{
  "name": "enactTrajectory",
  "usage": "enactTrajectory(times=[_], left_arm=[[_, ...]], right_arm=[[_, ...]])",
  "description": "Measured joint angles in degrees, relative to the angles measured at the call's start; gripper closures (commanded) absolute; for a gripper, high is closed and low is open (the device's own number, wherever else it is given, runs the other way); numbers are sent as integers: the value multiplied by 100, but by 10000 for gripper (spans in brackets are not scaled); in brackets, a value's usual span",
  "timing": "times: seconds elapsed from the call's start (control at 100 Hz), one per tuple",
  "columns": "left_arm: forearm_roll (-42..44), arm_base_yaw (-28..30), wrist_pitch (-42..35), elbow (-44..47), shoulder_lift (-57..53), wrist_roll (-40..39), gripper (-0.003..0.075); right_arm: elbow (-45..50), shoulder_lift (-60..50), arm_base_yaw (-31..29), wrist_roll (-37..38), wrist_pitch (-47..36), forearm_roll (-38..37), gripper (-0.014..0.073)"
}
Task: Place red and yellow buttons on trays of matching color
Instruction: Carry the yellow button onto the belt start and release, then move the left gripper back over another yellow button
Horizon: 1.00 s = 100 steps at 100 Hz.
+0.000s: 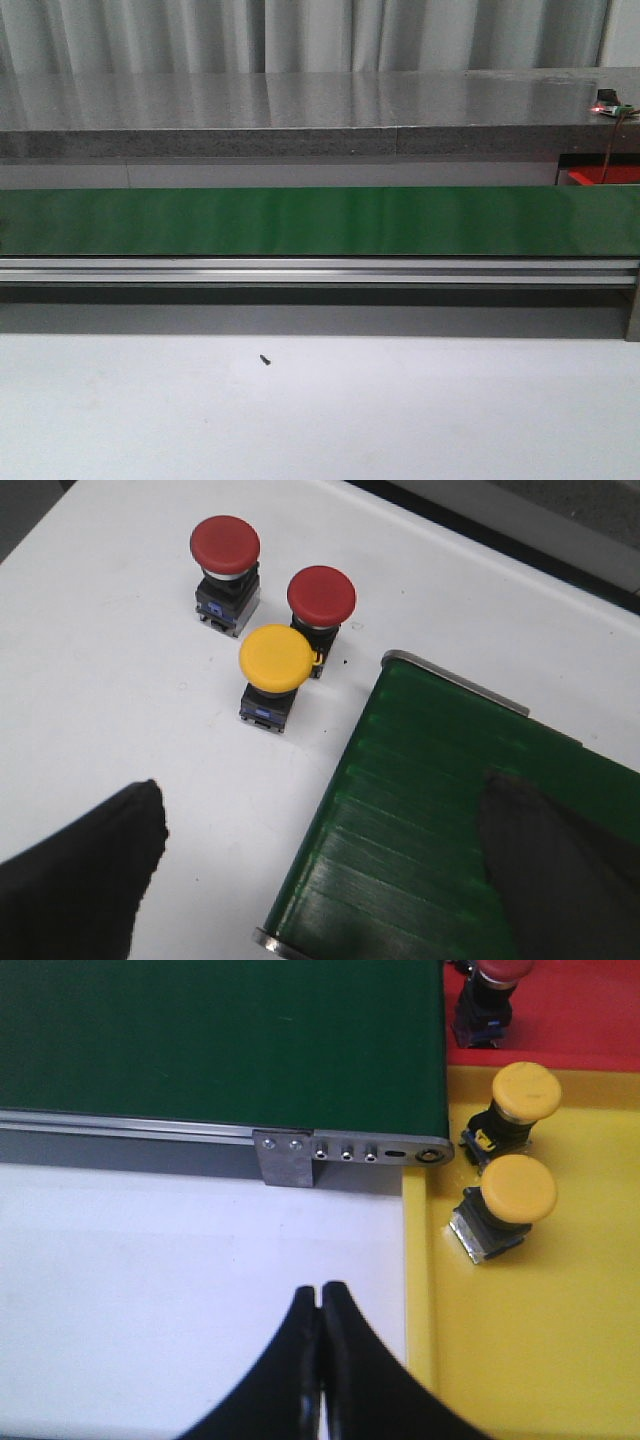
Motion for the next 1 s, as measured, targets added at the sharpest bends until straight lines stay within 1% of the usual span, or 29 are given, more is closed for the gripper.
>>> enactTrajectory(times=[0.23,0.75,1.0], left_arm=[[287,0,40,-450,686,0,102],[350,54,127,-1557,2178,0,102],[360,169,116,-1777,2618,10,102]], right_arm=[[0,0,0,0,0,0,659],[0,0,0,0,0,0,659],[0,0,0,0,0,0,659]])
